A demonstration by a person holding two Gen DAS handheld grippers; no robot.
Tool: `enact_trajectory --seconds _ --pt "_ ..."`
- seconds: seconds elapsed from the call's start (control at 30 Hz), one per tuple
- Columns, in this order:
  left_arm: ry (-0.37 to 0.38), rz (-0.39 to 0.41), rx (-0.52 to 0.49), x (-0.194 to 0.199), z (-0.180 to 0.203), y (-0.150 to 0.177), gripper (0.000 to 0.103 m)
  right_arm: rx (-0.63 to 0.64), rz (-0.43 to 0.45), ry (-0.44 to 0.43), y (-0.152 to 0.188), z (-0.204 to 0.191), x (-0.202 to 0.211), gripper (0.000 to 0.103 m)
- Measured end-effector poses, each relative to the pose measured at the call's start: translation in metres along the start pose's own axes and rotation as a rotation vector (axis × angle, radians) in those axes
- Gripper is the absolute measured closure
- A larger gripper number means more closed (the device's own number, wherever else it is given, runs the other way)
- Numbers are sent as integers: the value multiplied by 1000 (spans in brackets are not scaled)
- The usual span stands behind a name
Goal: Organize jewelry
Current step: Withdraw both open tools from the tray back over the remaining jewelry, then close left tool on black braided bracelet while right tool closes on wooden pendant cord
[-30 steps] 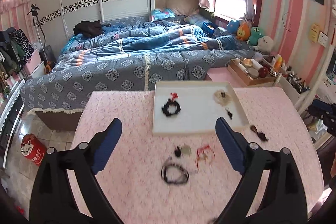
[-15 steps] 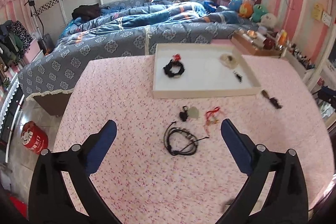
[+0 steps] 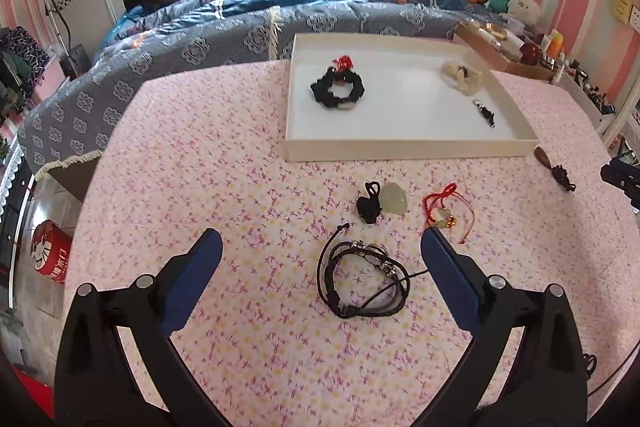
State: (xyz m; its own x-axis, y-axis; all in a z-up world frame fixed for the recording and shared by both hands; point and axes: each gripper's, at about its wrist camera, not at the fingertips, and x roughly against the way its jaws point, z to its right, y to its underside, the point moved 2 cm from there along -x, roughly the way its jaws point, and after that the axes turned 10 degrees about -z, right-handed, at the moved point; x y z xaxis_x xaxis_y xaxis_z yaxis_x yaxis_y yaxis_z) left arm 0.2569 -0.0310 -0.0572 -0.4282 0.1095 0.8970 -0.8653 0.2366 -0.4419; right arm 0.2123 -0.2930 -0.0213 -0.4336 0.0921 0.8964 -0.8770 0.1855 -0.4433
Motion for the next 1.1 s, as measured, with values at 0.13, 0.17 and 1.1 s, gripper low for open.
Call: enact_trajectory --seconds 0.13,0.17,1.1 --pt "12 -18 -2 -16 -1 -7 5 -6 -12 5 -5 2 -13 58" --pt "14 -24 -5 -20 -1 -9 5 -8 -14 12 -7 3 -16 58" --pt "29 -77 -18 -56 -32 -13 6 33 -72 46 -25 -46 -60 58"
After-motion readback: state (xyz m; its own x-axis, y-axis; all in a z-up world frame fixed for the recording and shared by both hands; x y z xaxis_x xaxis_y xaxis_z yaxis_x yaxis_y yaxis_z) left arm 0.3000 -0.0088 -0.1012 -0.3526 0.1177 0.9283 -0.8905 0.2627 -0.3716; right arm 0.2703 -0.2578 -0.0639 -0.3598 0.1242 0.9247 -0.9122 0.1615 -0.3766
